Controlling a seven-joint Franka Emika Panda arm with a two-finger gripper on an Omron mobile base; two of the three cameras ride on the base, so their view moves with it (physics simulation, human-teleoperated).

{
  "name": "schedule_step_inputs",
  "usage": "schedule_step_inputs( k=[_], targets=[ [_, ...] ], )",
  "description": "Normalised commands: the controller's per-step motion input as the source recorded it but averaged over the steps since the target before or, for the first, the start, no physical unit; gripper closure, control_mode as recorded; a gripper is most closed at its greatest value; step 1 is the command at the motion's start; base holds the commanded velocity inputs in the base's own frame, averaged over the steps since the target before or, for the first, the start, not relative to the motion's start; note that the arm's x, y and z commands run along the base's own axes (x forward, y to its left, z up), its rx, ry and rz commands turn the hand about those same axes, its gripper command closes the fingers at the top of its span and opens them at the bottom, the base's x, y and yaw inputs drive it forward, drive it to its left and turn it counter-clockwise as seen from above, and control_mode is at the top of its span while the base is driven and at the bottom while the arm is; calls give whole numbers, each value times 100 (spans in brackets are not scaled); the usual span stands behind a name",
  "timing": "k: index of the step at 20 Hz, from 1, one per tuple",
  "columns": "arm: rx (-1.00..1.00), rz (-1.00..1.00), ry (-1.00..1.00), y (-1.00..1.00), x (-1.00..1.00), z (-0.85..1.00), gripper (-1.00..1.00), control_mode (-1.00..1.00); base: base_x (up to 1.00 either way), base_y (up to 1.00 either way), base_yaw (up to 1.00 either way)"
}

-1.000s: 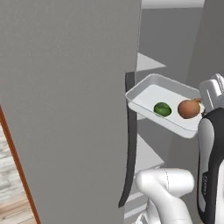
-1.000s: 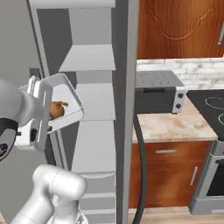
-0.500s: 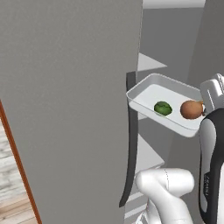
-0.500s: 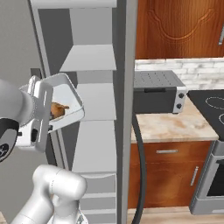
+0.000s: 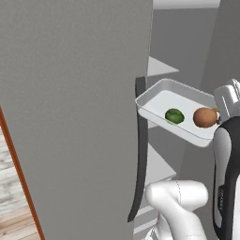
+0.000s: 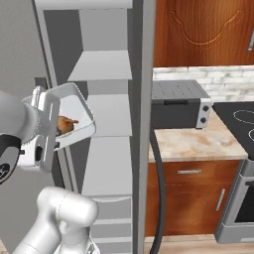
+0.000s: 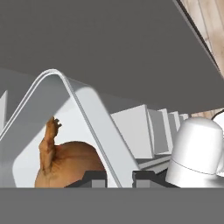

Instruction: Take the avocado and onion out of the freezer and place them in the tupperware container on the counter. Then put the tupperware containing the vegetables back in the freezer.

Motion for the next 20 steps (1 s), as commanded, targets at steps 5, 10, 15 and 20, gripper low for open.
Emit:
schedule_step_inputs(
  k=[5, 10, 15, 20],
  targets=[
    [0, -5, 0, -4, -2, -1, 100, -100, 0, -5, -1],
    [0, -31, -3, -2, -36, -2, 100, -100, 0, 0, 0],
    [0, -26, 0, -7, 3, 0, 100, -100, 0, 0, 0],
    [9, -1, 1, -39, 55, 0, 100, -100, 0, 0, 0]
  ],
)
